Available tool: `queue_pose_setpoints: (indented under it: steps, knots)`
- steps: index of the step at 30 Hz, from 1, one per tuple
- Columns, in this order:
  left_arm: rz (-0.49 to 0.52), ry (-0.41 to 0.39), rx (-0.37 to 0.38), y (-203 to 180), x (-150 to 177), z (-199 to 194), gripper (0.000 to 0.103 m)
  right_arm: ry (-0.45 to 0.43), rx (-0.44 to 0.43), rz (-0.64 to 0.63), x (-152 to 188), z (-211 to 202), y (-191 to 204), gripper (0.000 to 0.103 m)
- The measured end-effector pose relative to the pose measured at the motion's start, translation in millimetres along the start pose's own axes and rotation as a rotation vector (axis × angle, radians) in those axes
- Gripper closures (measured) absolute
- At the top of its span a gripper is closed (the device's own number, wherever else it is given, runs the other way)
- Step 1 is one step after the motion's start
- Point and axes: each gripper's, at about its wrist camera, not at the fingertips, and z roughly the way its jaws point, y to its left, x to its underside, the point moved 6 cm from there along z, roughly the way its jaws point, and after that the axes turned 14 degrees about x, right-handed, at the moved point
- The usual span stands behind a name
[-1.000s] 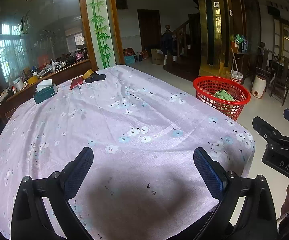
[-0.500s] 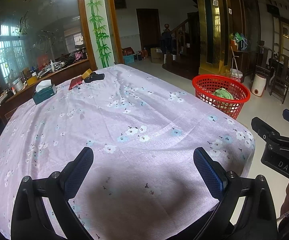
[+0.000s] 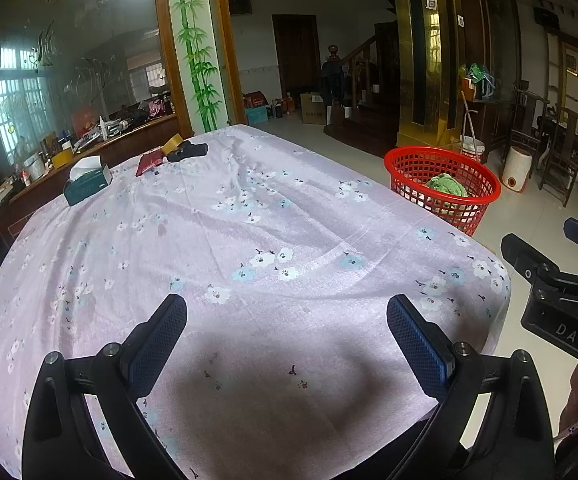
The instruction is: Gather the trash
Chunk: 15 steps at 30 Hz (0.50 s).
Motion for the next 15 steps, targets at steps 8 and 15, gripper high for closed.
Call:
queue_pose_setpoints:
  steps: [8,15]
  knots:
    - [-0.027,-0.001,-0.01,13.9,1.7,-0.8,0.004,-0.005,-0.008,-0.014,-2.6,-0.1,10.0,0.004]
    - [-0.157,0.035,-0.086,79.3,6.0,0.5,0.004,-0.016,-0.111,-0.082,-22.8,-3.1,56.8,0.003]
